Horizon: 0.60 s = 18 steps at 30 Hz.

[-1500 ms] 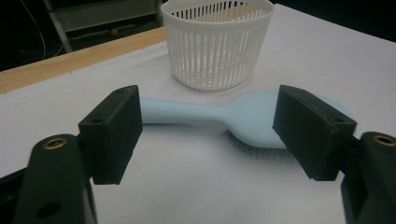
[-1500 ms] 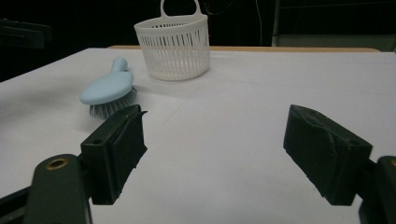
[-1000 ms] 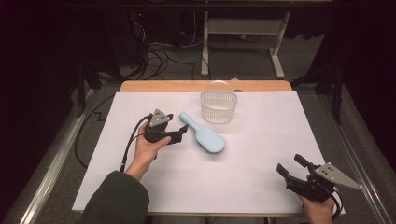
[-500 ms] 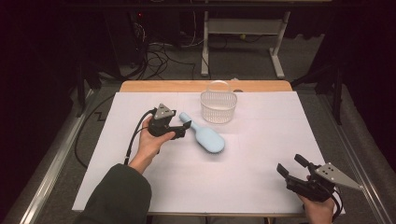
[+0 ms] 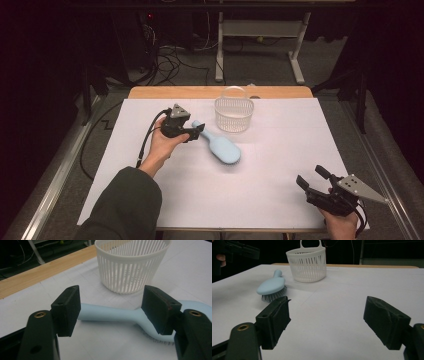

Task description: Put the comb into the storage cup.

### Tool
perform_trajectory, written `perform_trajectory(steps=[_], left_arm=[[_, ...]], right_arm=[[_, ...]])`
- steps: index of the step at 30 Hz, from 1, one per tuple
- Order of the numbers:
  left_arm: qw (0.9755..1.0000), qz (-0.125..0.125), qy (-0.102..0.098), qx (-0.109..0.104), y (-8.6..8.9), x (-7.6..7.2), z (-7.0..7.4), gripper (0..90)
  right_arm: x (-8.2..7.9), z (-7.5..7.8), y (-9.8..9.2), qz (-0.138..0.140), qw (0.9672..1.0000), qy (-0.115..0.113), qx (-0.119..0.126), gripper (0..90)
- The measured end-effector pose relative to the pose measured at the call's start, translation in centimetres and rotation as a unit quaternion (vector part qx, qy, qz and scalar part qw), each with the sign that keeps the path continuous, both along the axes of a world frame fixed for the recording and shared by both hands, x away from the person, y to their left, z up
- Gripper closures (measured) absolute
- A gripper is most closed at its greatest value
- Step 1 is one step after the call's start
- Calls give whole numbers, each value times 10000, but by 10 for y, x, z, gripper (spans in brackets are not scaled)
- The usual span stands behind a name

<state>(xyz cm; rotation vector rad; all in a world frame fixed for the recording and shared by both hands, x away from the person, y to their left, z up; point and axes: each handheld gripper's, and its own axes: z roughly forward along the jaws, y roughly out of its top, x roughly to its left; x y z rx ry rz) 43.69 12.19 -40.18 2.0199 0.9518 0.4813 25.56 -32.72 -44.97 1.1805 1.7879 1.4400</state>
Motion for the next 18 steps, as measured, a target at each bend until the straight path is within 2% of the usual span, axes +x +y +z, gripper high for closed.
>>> perform_trajectory(steps=[4,6,8,11,13,15,18], left_arm=[[9998,-33,123,183,-2,8,4,369],[9993,-56,228,290,-3,12,6,400],[9981,-114,421,426,-6,17,7,422],[9954,-79,732,620,-11,25,8,436],[9937,-99,923,632,-13,31,8,459],[9902,-162,1166,756,-14,38,7,477],[9884,-76,1179,951,-18,45,7,485]], right_arm=[[0,0,0,7,10000,6,4,216],[0,0,0,8,10000,6,7,216],[0,0,0,4,10000,1,6,216],[0,0,0,9,10000,13,7,216],[1,0,0,-6,10000,28,12,217],[1,0,-1,-1,10000,46,29,218],[1,0,-1,-2,10000,43,35,218]])
